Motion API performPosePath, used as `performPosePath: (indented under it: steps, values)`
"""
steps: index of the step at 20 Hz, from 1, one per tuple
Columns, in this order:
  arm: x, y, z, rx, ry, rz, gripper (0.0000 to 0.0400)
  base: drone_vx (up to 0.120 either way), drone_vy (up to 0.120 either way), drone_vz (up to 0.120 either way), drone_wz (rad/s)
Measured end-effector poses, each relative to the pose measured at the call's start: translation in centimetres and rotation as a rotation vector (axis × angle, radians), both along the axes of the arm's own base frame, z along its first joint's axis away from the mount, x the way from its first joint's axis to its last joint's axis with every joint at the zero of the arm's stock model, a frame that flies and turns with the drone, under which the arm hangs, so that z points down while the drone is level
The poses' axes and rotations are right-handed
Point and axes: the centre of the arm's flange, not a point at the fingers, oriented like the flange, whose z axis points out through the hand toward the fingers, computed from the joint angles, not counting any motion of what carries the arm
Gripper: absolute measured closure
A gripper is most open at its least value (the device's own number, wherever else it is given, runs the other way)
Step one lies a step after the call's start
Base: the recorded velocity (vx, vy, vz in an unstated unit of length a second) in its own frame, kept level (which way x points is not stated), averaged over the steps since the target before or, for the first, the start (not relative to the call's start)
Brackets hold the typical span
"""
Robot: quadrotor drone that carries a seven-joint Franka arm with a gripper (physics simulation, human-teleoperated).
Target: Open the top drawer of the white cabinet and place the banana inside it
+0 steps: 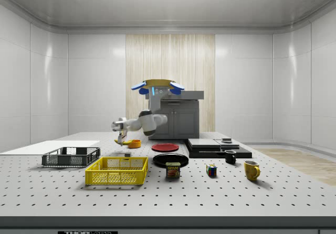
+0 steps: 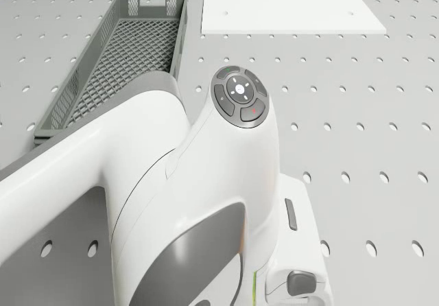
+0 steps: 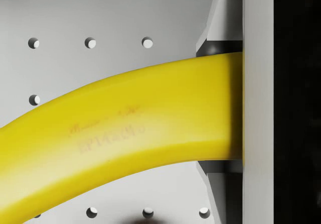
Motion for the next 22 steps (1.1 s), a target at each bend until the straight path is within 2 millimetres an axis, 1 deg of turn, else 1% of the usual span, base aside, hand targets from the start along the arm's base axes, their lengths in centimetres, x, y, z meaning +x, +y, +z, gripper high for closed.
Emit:
performPosePath:
  steps: [2,5,10,19,20,22]
  values:
    - [0.0,-0.1,-0.4,0.0,0.0,-0.003,0.02,0.12,-0.1,0.12,0.0]
    - [0.1,-0.2,-0.8,0.0,0.0,-0.006,0.02,0.08,0.0,0.12,0.0]
    - [0.1,-0.3,-1.1,-0.001,0.001,-0.008,0.02,0.12,0.0,0.12,0.0]
    - [0.1,-0.3,-1.3,-0.001,0.001,-0.011,0.02,0.0,0.0,0.12,0.0]
    - [0.1,-0.3,-1.3,-0.001,0.001,-0.011,0.02,0.08,-0.04,0.12,0.0]
    - [0.1,-0.4,-1.3,-0.001,0.001,-0.011,0.02,0.12,-0.12,0.12,0.0]
